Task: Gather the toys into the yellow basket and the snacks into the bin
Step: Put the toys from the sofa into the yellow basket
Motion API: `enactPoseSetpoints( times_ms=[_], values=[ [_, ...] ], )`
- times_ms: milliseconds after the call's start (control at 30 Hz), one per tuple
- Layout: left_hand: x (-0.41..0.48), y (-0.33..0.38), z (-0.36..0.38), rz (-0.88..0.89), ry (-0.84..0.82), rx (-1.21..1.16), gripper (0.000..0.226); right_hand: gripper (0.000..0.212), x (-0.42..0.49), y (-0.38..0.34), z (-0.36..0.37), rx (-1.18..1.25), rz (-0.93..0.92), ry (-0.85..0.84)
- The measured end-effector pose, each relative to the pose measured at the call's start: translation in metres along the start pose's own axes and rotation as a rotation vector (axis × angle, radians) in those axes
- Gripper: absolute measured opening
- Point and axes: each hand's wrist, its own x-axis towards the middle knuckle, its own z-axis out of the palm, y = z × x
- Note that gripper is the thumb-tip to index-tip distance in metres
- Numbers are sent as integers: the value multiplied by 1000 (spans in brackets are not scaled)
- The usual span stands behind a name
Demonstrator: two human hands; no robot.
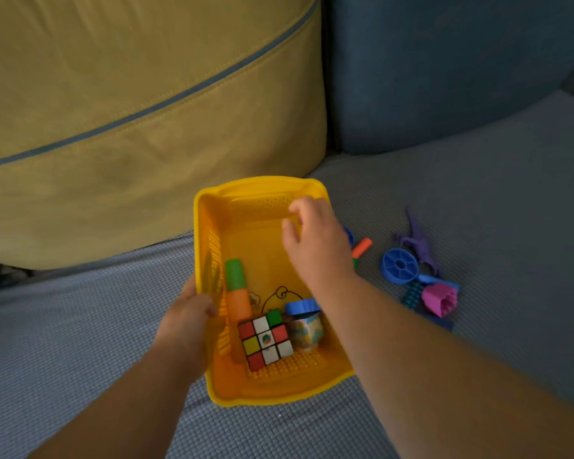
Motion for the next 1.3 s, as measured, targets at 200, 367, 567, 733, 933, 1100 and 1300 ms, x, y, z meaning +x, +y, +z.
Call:
enactPoseSetpoints(
  times_ms=[200,367,567,733,933,1100,1300],
  values=[
    [0,6,-6,-8,2,-13,56,44,19,76,-8,11,626,-198],
    [5,6,-9,-4,-23,-36,56,68,4,94,18,-61,813,-378],
    [9,6,-11,-12,-27,-29,56,64,-6,96,31,6,798,-346],
    [9,8,-11,-11,-18,-15,58,38,-4,87,22,11,758,-231],
    [4,12,-1,-9,-6,16,53,27,22,28,-20,380,366,319],
    [-2,21,11,-3,8,20,56,29,9,-5,11,266,195,-394],
    [3,19,11,37,5,33,59,38,-18,9,60,6,416,-690]
  ],
)
